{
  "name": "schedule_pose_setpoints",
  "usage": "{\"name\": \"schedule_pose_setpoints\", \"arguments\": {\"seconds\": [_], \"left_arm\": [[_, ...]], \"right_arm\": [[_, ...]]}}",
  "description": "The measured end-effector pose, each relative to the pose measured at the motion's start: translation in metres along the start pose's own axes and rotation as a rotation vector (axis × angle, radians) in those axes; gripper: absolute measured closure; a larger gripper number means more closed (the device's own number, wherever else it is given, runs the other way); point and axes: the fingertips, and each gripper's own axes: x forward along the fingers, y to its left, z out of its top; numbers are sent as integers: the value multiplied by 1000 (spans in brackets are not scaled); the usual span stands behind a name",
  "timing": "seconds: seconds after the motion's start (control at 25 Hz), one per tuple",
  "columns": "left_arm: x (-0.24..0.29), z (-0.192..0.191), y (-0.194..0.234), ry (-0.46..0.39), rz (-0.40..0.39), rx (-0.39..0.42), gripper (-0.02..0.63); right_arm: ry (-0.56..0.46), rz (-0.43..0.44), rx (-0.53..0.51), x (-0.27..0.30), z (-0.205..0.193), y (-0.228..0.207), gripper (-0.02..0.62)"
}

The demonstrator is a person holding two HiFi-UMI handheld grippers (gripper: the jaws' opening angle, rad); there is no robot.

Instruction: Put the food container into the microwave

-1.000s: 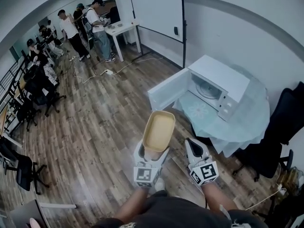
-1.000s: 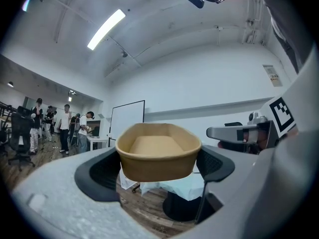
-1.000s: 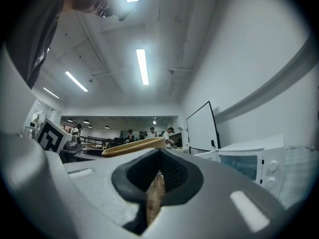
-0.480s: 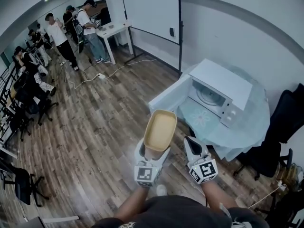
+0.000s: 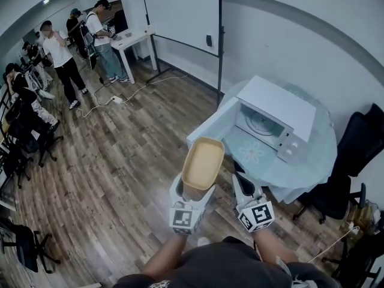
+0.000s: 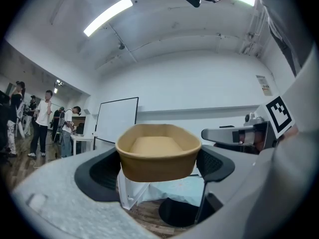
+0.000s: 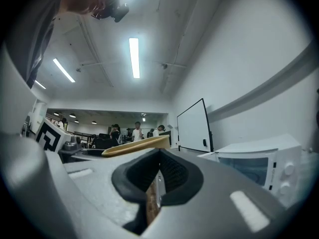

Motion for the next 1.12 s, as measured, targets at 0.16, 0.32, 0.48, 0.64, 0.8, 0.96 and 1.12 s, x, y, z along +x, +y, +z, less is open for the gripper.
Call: {"name": "schedule_pose_setpoints", "arguments": {"seconds": [0.16,0.32,0.48,0.64,0.8,0.96,1.12], "left_arm": [[6,6,5,-8,-16,7,123],[16,4,7,-8,-27,-9,123],[32,-2,4,3,-37,-15,123],[51,-2,-4,17,-47,-17,123],[72,-9,-8,26,-47,-28,123],[100,-16,-13,38,-40,-27,123],[133,-24,-23,52,-51,-17,123]], "right_arm": [[8,-12,-17,7,-1,-2,594],[5,-20,-13,14,1,-8,594],[4,-30,-12,18,1,-23,594],[3,-41,2,22,0,-45,594],[15,-66,11,26,-4,-71,594],[28,-79,21,31,-9,-99,594],[35,-95,35,38,-17,-134,594]]}}
